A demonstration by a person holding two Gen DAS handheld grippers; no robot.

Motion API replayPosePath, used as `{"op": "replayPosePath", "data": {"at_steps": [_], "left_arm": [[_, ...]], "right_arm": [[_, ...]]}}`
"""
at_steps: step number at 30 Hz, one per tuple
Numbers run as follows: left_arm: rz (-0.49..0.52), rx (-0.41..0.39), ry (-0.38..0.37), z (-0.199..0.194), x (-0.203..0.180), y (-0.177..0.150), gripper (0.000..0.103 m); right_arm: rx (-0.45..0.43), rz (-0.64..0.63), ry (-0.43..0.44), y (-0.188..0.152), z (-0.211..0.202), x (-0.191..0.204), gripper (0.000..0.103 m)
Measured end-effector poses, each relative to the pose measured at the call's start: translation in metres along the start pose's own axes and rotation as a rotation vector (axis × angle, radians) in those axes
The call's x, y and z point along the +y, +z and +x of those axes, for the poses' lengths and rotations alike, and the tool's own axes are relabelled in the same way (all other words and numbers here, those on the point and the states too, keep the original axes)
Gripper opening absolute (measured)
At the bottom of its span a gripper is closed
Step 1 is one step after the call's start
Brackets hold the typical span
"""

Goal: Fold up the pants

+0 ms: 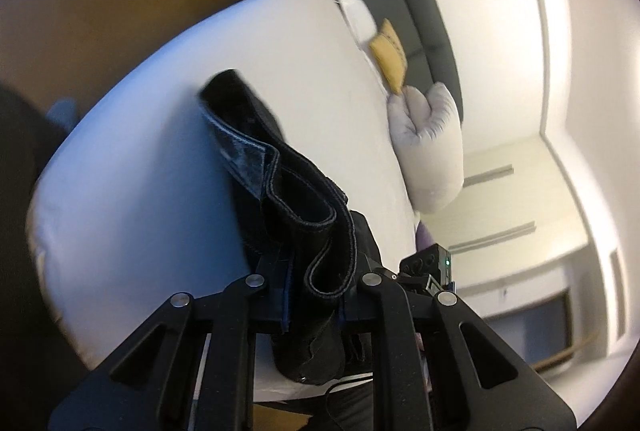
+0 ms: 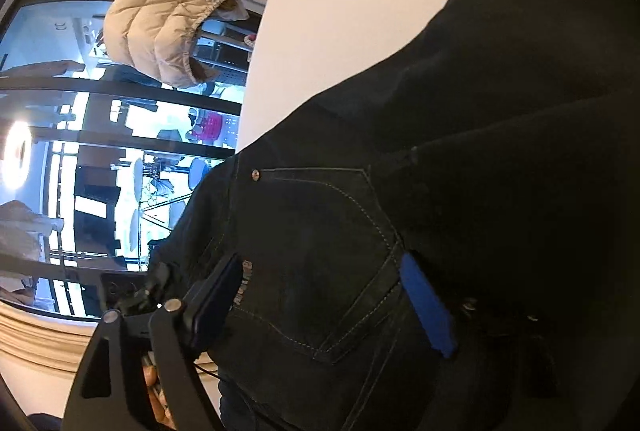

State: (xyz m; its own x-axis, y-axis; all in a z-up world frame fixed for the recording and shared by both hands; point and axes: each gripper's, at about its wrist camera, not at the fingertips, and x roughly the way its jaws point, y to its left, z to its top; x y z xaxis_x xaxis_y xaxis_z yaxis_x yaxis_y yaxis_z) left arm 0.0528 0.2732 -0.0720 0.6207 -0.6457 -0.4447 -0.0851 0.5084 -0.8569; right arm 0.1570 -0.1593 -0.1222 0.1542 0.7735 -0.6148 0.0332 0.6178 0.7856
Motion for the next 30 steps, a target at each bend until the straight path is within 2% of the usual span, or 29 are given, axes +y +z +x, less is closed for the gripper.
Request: {"op": "replayPosePath", "data": {"at_steps": [3, 7, 9, 11, 14, 17, 20, 22, 24, 26, 30], "left_arm": [[0.092, 0.018, 0.002, 0.011, -0.032, 0.0, 0.013], [0.254, 0.067, -0.001, 0.038, -0.078, -0.015, 0.013], [0.346, 0.111, -0.002, 0.059, -0.107, -0.029, 0.013], [0.483, 0.165, 0.02, 0.085, -0.136, -0.052, 0.013], [0.63, 0.266, 0.046, 0.125, -0.163, -0.092, 0.013], [0.743, 0.36, 0.078, 0.159, -0.178, -0.129, 0.013], [0.789, 0.409, 0.103, 0.181, -0.184, -0.146, 0.013], [0.808, 0.416, 0.116, 0.195, -0.192, -0.146, 0.013], [0.84, 0.411, 0.133, 0.212, -0.208, -0.147, 0.013], [0.852, 0.418, 0.144, 0.218, -0.211, -0.152, 0.013], [0.872, 0.437, 0.167, 0.216, -0.225, -0.17, 0.013]], "right_arm": [[-0.02, 0.07, 0.048, 0.003, -0.013, -0.006, 0.083], [-0.061, 0.058, 0.13, 0.005, -0.043, -0.003, 0.083], [-0.066, 0.068, 0.18, 0.005, -0.054, -0.007, 0.083], [-0.073, 0.068, 0.231, 0.006, -0.067, -0.01, 0.083], [-0.088, 0.042, 0.26, 0.008, -0.084, -0.008, 0.083], [-0.09, 0.015, 0.248, 0.006, -0.092, -0.004, 0.085], [-0.075, -0.003, 0.219, -0.001, -0.092, -0.002, 0.085], [-0.08, -0.01, 0.169, -0.002, -0.09, -0.003, 0.085], [-0.09, -0.014, 0.095, -0.003, -0.087, -0.008, 0.078], [-0.077, -0.015, 0.088, -0.001, -0.083, -0.012, 0.058], [-0.064, -0.057, 0.034, -0.001, -0.08, -0.006, 0.037]]}}
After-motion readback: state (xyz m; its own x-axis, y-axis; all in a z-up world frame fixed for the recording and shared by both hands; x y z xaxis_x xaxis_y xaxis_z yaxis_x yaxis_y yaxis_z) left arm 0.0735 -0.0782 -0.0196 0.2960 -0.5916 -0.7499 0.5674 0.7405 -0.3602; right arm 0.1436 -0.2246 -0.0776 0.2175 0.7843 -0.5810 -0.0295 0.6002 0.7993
